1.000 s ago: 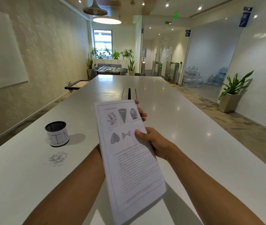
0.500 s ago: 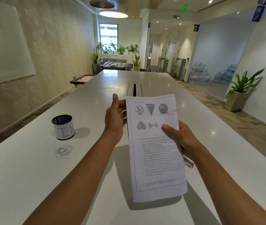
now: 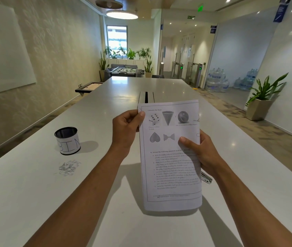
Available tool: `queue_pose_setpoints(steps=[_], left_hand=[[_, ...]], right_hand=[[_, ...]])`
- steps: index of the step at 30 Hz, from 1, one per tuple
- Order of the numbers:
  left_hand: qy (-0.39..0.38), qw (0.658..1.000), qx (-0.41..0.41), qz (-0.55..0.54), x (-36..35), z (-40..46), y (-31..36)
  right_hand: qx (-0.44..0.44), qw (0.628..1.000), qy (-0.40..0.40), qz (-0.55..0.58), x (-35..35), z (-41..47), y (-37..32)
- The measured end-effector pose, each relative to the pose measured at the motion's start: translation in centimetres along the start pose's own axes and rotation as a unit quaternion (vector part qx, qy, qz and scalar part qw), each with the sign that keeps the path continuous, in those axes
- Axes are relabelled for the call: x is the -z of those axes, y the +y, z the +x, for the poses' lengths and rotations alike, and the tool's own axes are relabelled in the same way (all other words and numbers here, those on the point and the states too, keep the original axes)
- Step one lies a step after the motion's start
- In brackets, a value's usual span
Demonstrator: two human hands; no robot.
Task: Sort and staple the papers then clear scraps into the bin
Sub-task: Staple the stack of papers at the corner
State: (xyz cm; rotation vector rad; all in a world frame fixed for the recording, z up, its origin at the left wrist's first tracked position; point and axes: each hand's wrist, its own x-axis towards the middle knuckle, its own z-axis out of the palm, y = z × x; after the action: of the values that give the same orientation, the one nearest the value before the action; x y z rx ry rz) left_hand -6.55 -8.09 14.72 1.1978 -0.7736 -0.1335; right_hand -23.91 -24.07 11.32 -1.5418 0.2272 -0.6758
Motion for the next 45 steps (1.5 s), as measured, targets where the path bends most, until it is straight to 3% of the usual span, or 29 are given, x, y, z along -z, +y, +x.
queue_pose_setpoints(steps=[18,24,33,40,45], left_hand=[[0.034,0.995,0.065,-0.064,-0.2,0.3,0.4],[0.018,0.999,0.025,-0.026,0.1,0.3,0.4],[0.015,0.998,0.017,-0.058,-0.2,0.0,0.9],[0.04,0.997,-0.049,-0.032,-1.5,-0.2,2.6],[0.072,0.99,-0.123,0.021,-2.5,-0.7,3.6]], right_hand=[[-0.002,1.0,0.019,-0.01,0.2,0.0,0.8],[0.028,0.996,0.066,-0.057,0.1,-0.1,0.9],[0.022,0.996,0.067,-0.052,0.4,0.5,1.2],[0.029,0.977,0.13,-0.167,-1.8,1.8,1.1],[0.068,0.923,0.207,-0.317,-3.8,2.5,0.6]])
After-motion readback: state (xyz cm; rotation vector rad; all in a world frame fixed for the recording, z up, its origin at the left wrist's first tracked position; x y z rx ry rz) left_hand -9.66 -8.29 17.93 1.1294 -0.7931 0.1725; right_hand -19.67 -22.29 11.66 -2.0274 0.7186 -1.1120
